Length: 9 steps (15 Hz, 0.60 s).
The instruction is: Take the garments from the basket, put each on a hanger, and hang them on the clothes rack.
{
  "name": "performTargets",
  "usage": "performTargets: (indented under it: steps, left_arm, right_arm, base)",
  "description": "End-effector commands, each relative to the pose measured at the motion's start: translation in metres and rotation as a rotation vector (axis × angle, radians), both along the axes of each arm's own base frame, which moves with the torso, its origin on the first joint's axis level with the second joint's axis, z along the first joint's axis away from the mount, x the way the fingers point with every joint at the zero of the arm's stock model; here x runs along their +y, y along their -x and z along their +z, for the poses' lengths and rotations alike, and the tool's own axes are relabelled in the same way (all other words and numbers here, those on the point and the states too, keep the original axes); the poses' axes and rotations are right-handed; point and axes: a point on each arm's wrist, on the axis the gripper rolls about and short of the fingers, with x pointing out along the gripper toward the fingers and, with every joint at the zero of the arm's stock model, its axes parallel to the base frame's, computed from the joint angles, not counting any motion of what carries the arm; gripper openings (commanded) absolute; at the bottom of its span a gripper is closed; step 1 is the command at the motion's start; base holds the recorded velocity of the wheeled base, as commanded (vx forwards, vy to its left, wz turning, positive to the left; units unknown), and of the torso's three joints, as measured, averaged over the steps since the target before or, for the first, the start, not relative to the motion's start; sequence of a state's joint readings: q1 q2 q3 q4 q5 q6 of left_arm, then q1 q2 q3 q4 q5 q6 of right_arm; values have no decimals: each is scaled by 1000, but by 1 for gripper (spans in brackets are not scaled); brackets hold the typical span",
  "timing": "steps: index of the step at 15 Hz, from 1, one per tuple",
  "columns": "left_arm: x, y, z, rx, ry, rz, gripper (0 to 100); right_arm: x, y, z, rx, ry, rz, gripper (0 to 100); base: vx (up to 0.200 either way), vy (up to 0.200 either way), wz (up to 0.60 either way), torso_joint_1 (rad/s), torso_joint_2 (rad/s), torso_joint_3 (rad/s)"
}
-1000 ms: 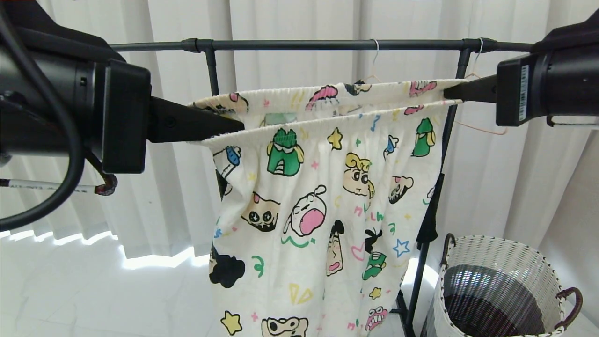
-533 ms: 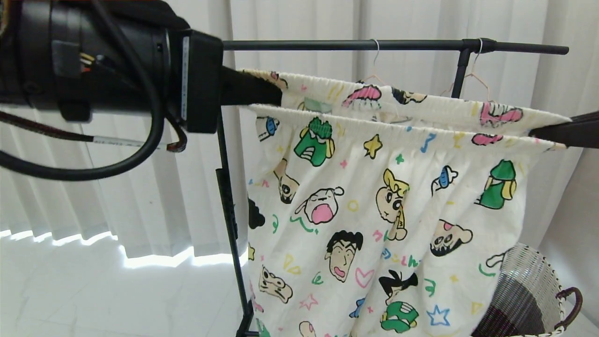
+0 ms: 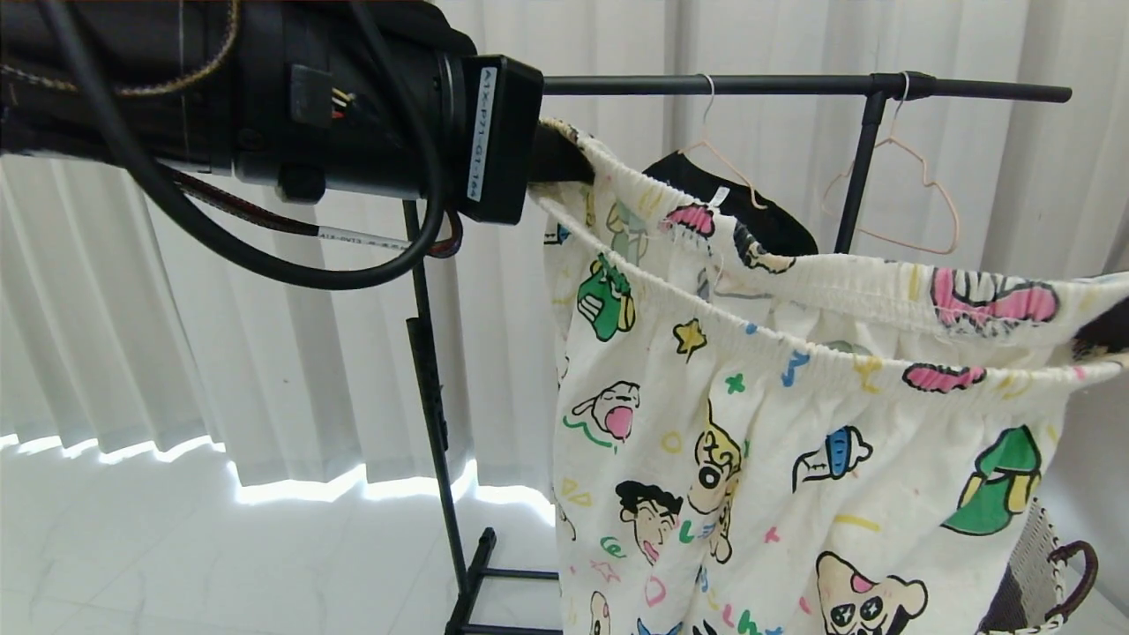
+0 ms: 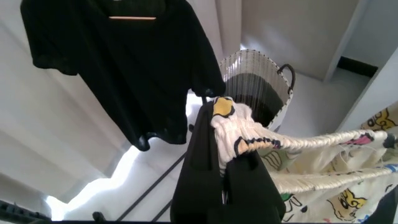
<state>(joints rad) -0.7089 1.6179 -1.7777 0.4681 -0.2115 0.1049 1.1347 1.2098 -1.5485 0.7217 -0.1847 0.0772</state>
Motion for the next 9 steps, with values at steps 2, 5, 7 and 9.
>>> performTargets:
  steps: [2,5,7,9]
  left_arm:
    - [-1,-2,-2,6,-3,2,0]
    - [1,0,-4,15,-10,6,0]
    - [16,18,-10,27,-32,22,0]
    - [36,40,-19,49,-46,22,0]
  right_arm:
    - [2,-1,0,1,3,3,0]
    - [2,-1,-1,1,7,-2,0]
    - [4,-7,-3,2,20,-50,0]
    - [10,-25,-1,-21,-8,-141,0]
  base:
    - [0,0,0,0,0,0]
    - [0,0,0,0,0,0]
    - [0,0,0,0,0,0]
    - [0,0,0,0,0,0]
